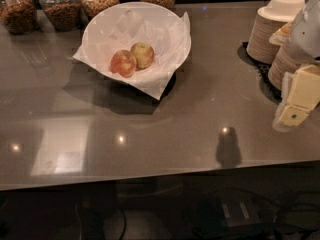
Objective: Pick apple from white bowl
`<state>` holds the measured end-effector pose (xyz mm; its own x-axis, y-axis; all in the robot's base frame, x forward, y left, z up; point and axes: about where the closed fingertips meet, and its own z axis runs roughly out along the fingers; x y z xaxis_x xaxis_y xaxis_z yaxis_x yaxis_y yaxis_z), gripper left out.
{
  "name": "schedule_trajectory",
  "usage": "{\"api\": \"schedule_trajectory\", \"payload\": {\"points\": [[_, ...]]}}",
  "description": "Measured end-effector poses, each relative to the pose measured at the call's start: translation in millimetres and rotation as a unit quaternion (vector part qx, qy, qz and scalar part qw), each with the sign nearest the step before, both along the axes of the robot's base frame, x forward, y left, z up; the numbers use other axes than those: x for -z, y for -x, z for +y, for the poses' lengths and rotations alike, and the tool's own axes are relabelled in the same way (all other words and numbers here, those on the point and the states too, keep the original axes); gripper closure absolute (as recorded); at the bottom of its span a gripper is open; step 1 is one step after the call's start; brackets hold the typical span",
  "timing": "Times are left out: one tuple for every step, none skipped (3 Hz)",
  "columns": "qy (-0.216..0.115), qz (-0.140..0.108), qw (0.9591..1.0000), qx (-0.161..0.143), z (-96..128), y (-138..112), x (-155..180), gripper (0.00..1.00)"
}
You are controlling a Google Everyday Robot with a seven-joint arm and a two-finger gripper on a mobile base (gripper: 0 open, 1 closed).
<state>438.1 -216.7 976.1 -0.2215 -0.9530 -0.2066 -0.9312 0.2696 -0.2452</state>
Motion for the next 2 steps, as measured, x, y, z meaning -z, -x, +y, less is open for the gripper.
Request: {"api": "schedule_trajectory", "payload": {"points": [[0.0, 0.0, 1.0, 0.0, 0.1, -0.1, 0.0, 0.0], [0.02, -0.035, 0.9987, -0.03, 8.9, -7.8, -4.7, 0.0]]}}
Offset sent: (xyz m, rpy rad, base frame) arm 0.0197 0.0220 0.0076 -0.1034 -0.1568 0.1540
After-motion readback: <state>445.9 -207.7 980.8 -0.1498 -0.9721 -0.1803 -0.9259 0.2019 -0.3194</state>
